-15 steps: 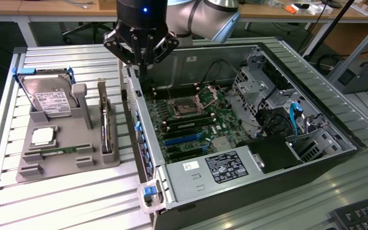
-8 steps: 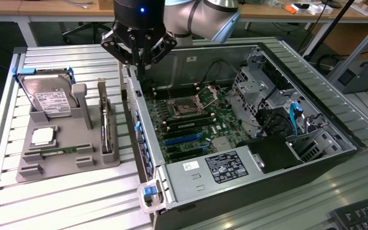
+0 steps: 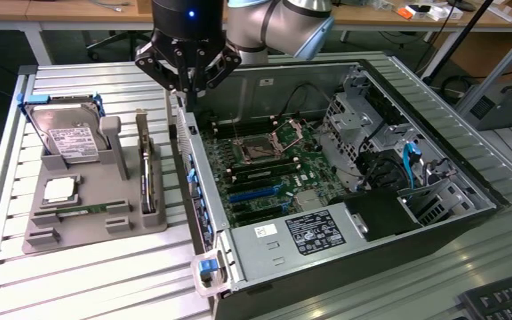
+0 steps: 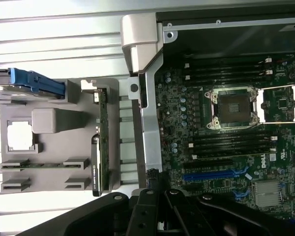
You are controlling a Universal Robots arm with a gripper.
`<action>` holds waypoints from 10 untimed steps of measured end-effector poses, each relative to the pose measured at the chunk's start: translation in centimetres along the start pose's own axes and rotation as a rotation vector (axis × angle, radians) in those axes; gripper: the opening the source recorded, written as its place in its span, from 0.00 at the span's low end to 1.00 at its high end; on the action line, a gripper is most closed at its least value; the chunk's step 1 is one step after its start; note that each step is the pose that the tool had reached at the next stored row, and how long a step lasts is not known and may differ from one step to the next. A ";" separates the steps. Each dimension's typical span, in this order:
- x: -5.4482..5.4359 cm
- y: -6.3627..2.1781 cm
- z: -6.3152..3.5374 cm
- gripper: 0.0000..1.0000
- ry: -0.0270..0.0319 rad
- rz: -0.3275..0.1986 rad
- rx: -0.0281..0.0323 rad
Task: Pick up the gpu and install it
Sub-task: 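Reach for the gpu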
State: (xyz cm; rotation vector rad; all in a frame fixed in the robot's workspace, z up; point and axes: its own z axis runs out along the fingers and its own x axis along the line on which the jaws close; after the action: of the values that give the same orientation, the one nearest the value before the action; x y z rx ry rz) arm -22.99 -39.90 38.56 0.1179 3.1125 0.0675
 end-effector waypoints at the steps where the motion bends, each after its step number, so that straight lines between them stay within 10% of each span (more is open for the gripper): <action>1: 0.1 0.00 0.00 0.10 0.0000 0.000 0.0000; 10: 0.6 -0.05 0.01 0.10 0.0000 0.000 0.0000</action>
State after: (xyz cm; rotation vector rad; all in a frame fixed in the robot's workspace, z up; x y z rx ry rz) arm -23.56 -39.90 38.54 0.1180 3.1125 0.0676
